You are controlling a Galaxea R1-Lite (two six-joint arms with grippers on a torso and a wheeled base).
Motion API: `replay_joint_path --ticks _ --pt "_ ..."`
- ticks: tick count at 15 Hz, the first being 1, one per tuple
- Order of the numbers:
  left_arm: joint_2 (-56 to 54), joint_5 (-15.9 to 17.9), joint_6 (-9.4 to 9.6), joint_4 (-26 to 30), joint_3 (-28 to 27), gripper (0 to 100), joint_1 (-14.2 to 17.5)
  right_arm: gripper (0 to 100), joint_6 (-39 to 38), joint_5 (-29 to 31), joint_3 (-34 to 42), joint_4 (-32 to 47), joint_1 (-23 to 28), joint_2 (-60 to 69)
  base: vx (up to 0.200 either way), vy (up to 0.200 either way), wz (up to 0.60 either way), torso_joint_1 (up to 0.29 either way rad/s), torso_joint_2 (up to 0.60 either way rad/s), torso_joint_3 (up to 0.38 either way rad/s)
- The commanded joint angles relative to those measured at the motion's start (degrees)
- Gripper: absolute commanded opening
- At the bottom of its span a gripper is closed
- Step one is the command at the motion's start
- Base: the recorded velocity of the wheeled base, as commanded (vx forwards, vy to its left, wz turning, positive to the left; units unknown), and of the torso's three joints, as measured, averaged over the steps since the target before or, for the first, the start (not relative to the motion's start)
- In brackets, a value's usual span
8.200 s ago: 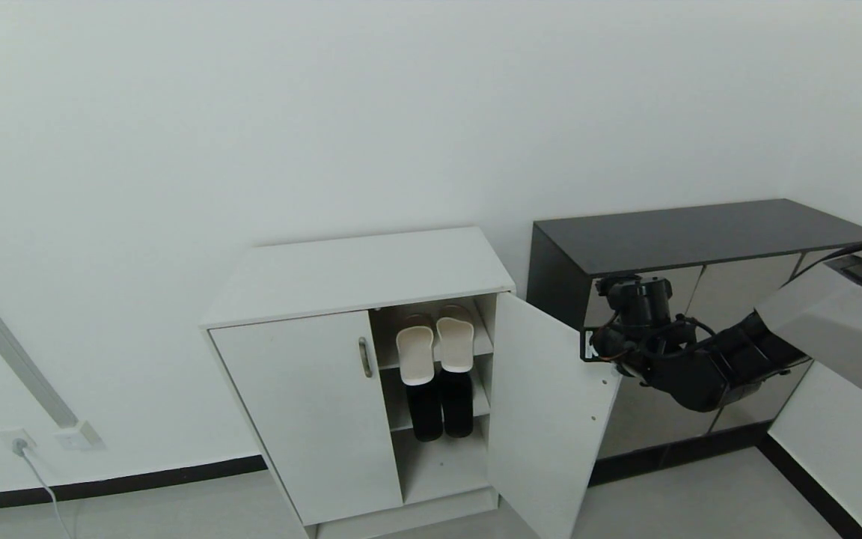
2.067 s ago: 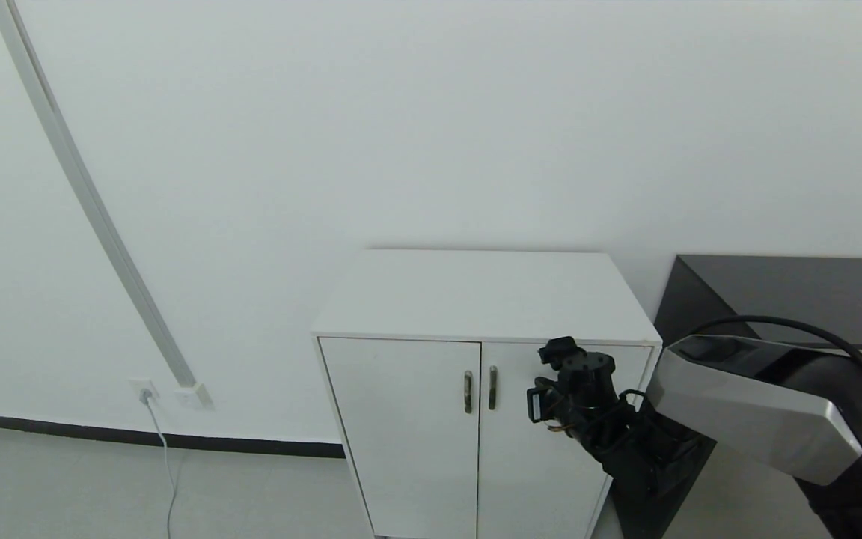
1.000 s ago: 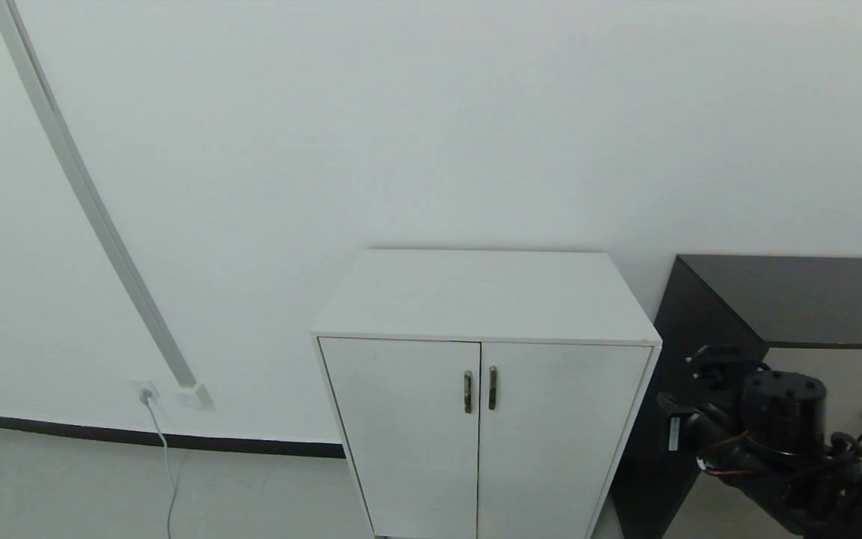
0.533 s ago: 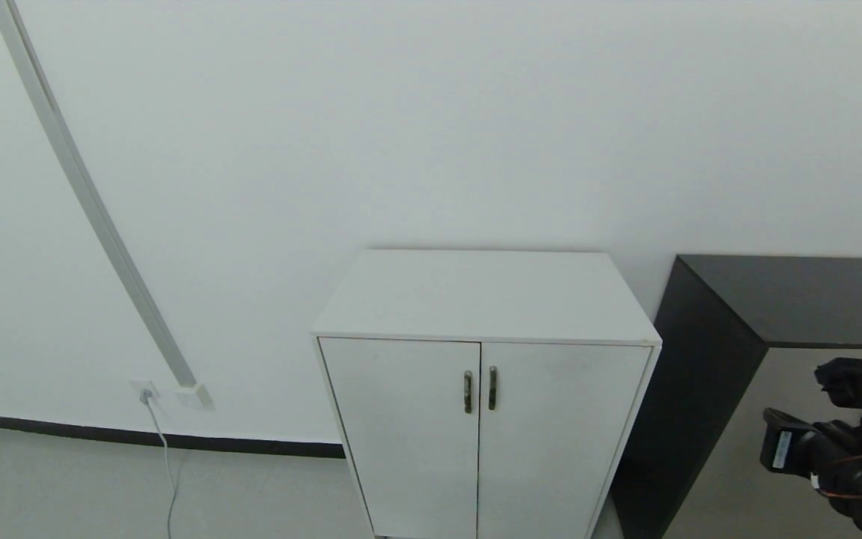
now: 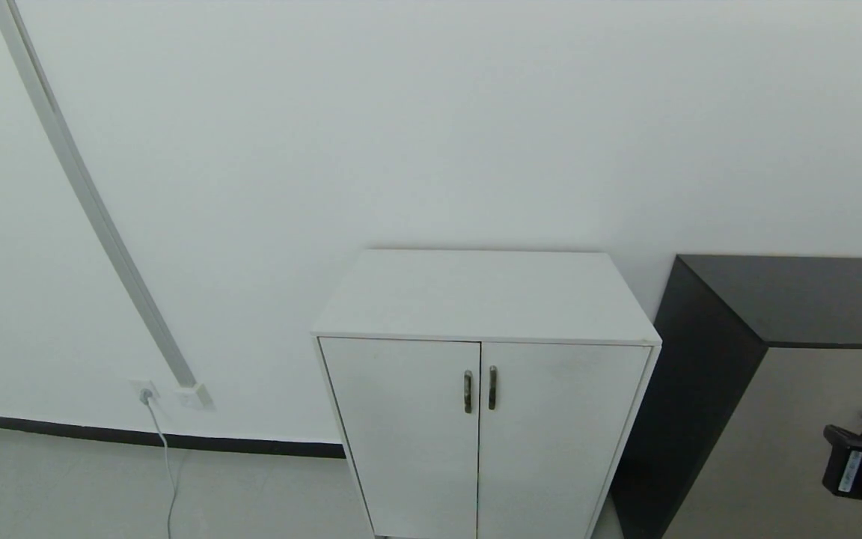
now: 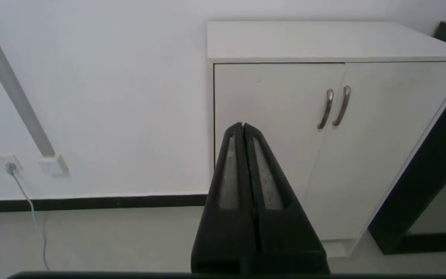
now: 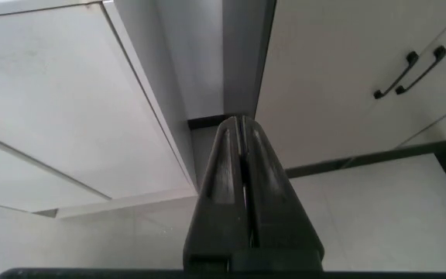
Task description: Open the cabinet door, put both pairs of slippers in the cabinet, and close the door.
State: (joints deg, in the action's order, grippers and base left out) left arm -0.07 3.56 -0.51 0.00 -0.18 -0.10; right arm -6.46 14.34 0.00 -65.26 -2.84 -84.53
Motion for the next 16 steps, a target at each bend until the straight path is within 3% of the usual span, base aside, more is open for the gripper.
replay_joint_path --ticks 1,16 --pt "0.07 0.04 -0.02 0.0 0.01 0 0.01 0 0.13 -0.1 0.0 5.14 0.03 9.03 0.0 0.0 0.0 0.0 0.0 0.0" --pt "0.07 -0.04 -0.02 0.0 0.01 0 0.01 0 4.62 -5.46 -4.04 49.44 -0.59 49.46 0.0 0.0 0.0 0.0 0.0 0.0"
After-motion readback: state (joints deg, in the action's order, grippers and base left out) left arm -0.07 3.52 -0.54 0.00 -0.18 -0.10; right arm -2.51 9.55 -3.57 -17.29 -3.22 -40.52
